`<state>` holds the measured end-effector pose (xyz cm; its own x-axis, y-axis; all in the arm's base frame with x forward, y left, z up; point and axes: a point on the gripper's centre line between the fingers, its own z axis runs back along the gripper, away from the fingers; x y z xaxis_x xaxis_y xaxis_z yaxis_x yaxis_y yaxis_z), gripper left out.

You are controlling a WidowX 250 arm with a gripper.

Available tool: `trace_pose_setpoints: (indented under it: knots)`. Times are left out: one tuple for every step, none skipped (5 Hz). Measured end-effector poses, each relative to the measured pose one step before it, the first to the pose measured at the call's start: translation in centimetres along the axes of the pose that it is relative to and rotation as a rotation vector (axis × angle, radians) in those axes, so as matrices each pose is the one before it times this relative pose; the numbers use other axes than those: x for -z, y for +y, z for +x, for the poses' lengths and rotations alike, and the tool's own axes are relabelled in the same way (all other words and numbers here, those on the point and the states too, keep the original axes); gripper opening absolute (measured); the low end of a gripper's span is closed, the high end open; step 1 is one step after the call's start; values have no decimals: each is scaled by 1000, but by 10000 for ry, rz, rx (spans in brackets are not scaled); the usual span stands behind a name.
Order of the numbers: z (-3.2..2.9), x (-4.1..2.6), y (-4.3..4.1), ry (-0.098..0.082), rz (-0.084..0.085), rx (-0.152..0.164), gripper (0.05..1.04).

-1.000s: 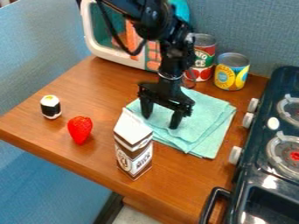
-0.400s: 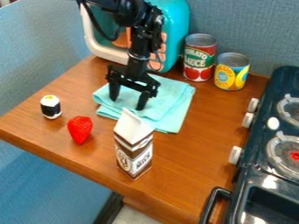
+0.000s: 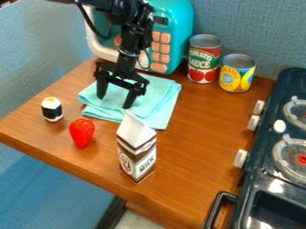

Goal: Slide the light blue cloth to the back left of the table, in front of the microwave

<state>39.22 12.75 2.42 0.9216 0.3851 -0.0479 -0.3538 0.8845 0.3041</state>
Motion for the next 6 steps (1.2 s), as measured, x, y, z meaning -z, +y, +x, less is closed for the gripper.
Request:
trace_pose_setpoints:
  knots:
    - [163,-64,622,198,444,103,1001]
    - [-141,54,390,100,260,180,1001]
    - [-258,192,1052,89,-25,-63,1001]
    - [-746,-806,48,-279,-668,412,1001]
    - [-587,-3592,227,-863,-576,185,1001]
    - [-1258,-1696,-380,-353,-533,243,1001]
